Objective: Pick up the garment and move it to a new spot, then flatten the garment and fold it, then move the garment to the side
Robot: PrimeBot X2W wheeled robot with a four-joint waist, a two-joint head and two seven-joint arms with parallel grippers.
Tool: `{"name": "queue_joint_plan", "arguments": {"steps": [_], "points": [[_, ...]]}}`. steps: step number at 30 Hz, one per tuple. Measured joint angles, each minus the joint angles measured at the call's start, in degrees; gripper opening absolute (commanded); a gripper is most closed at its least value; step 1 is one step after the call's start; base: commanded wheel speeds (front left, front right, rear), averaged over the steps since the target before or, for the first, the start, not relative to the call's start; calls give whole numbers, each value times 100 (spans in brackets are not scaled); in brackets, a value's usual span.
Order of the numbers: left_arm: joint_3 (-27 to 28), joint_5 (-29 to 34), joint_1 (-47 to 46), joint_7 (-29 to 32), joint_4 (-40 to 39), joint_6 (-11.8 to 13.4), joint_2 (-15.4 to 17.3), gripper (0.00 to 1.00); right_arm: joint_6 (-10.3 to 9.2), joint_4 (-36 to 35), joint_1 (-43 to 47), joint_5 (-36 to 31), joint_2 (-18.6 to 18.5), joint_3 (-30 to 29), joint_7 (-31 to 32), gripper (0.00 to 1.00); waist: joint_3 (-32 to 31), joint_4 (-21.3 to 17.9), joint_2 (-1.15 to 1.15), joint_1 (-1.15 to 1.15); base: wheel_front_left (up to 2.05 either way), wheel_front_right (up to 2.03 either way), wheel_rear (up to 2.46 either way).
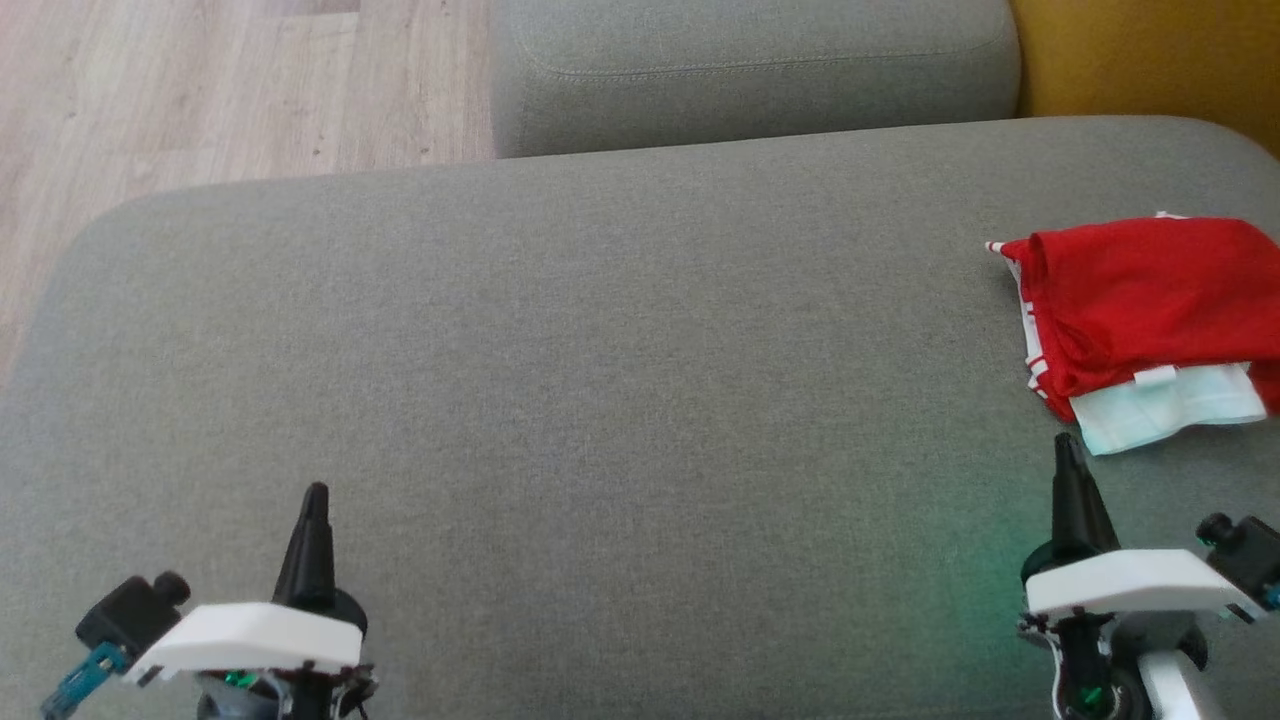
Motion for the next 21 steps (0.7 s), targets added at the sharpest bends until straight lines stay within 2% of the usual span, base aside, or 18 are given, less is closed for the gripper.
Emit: {"name": "queue_joint_plan", "arguments": {"steps": [21], "points": [[191,-1194,-206,333,87,-77,2,0,0,-112,-1,1395,2,-185,331,0,8,-6,0,0,0,0,0]]}}
